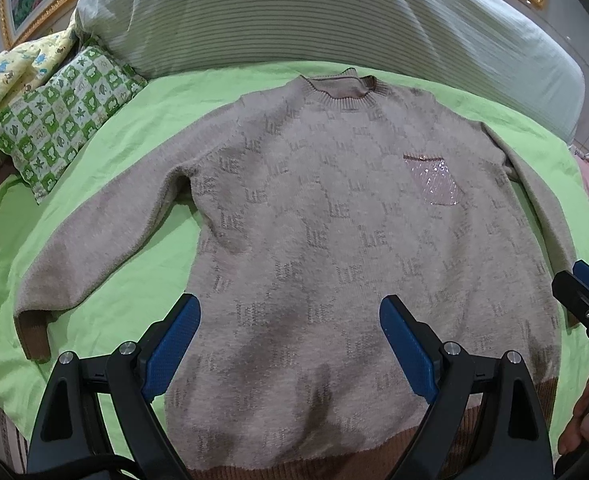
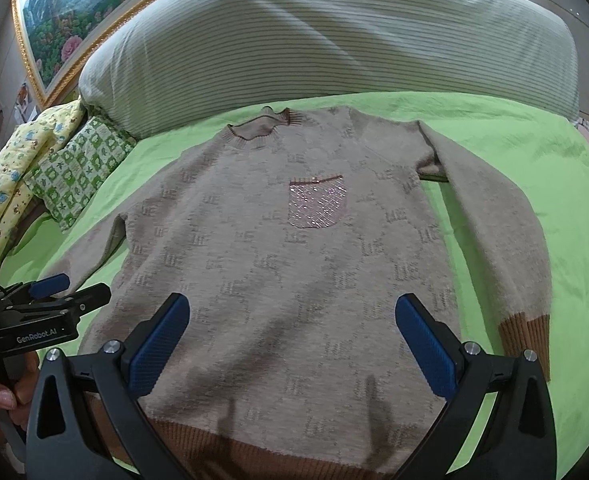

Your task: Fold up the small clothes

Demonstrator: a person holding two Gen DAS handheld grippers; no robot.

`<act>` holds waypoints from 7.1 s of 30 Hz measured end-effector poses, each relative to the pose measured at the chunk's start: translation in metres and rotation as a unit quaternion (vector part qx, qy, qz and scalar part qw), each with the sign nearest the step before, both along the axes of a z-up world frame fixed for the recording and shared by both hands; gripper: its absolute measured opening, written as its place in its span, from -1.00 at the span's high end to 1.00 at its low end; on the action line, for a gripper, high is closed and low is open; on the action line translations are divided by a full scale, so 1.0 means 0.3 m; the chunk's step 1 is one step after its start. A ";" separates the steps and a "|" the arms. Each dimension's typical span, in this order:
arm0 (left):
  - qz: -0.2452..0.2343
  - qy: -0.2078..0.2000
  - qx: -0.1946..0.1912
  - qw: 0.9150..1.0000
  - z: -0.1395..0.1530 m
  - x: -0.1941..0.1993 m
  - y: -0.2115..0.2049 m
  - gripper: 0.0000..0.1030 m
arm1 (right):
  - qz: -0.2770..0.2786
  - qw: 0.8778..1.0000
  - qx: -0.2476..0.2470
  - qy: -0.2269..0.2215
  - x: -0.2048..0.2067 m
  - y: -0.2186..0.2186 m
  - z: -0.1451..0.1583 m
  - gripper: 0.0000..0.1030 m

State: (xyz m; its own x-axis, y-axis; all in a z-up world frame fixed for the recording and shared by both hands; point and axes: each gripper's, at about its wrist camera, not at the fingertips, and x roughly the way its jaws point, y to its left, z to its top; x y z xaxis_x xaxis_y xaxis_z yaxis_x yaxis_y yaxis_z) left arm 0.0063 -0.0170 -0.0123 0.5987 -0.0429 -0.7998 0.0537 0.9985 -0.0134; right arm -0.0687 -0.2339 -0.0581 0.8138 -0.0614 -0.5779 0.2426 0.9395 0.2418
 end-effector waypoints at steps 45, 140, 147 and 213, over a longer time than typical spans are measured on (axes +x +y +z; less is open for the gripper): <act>0.055 0.066 -0.090 0.992 -0.060 0.378 0.103 -0.79 | 0.204 0.949 0.225 -0.086 0.605 -0.103 0.449 0.72; 0.545 0.009 -0.284 0.788 -0.292 0.007 1.078 -0.18 | 0.037 0.993 0.091 0.070 0.594 -0.172 -0.046 0.12; 0.444 -0.019 -0.200 0.873 -0.155 0.160 0.987 0.94 | 0.026 0.993 0.090 0.071 0.580 -0.198 -0.061 0.12; 0.212 0.037 0.007 0.977 -0.245 0.674 0.352 -0.32 | -0.095 0.975 0.199 0.037 0.682 -0.581 -0.117 0.75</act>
State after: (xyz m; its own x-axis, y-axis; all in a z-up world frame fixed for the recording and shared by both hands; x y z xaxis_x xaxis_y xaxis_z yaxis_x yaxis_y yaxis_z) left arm 0.2084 0.0886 -0.0858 0.5011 0.2069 -0.8403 -0.3650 0.9309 0.0115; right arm 0.1360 -0.4083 -0.0932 0.7644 0.0339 -0.6438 0.4344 0.7108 0.5532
